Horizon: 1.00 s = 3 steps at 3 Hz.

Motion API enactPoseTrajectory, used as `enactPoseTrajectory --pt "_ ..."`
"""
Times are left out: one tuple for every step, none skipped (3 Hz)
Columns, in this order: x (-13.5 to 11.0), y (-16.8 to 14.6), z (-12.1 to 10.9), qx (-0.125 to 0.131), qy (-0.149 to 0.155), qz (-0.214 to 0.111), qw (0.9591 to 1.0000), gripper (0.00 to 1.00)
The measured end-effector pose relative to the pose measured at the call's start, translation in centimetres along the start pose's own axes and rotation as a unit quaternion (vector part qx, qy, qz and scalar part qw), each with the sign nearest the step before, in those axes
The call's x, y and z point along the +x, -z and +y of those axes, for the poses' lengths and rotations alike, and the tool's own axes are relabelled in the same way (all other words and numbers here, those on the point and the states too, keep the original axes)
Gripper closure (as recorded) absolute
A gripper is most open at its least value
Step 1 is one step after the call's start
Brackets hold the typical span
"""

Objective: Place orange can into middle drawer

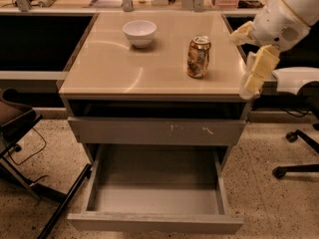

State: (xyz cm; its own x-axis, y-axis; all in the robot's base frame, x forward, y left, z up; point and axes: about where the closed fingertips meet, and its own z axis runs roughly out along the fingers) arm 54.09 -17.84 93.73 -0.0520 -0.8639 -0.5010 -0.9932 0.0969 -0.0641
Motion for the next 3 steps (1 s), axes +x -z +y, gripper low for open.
enactPoseTrajectory --pt "-0.4 -1.8 -5.0 -0.002 0.000 -0.115 0.9934 0.00" --pt "0.9 -1.7 -8.9 0.042 -0.020 -0.191 0.9804 0.00" --pt "0.7 -2.0 -9.7 0.052 -0.024 -0.195 0.9792 0.00"
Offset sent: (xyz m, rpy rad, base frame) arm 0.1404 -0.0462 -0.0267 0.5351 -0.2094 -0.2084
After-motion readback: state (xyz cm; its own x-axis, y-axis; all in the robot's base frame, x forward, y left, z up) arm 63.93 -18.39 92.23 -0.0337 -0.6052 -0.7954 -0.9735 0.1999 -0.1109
